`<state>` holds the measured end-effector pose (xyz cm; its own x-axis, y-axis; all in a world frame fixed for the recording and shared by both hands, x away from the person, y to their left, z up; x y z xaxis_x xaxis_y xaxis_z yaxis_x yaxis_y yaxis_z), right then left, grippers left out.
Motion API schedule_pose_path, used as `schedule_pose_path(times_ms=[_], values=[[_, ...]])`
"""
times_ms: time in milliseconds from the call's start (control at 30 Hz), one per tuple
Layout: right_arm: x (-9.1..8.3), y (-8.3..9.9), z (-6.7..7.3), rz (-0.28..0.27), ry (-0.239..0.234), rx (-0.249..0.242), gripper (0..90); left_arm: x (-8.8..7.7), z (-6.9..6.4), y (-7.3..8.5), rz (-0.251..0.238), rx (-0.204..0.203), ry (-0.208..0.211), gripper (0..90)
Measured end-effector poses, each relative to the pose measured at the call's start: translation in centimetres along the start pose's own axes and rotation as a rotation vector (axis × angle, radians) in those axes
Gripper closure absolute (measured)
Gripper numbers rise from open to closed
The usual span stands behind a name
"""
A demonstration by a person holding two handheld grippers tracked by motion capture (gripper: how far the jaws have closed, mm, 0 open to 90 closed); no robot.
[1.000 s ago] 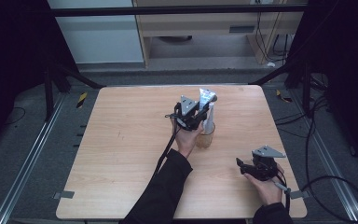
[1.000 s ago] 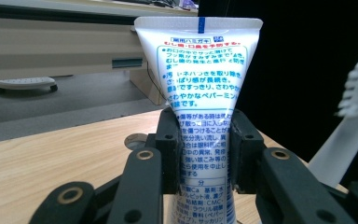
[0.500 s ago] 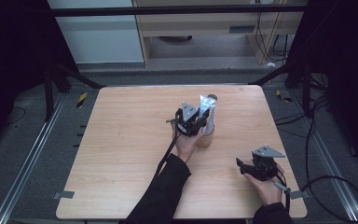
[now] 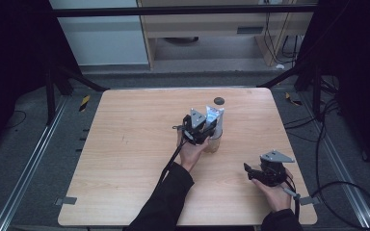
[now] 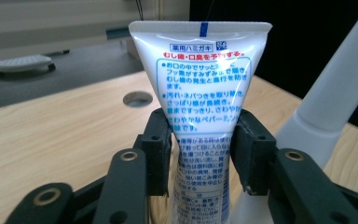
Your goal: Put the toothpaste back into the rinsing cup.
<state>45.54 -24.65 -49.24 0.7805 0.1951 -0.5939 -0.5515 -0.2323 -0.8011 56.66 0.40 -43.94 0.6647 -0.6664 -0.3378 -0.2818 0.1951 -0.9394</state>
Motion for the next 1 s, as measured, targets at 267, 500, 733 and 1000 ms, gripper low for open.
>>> schedule_pose_path(times_ms=[267,500,733,1000], values=[[0.0,0.0,-0.1,0.001,0.006,-0.003,28.7,-0.9,0.2,0.7,0.02,0.009,0.016,47.8],[0.0,0.0,0.0,0.0,0.007,-0.004,28.7,-3.0,0.2,0.2,-0.018,0.02,0.015,41.9],[-0.1,0.0,0.1,-0.001,0.004,-0.004,28.6,-6.0,0.3,0.3,0.018,0.04,-0.009,38.3],[-0.2,-0.1,0.0,-0.002,0.01,0.0,26.7,-10.6,1.7,1.8,0.106,0.042,-0.054,33.0]])
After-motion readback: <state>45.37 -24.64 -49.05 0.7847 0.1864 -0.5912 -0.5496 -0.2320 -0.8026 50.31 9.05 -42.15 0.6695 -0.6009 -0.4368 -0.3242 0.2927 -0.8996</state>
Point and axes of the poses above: each handheld gripper's, and its own axes: x roughly forward along the jaws, y roughly out of its underside, z roughly to its left, the point moved 1 cm from there along x, roughly forward along the jaws, and after that the axes turned 6 degrees about y, right-handed, at the moved point
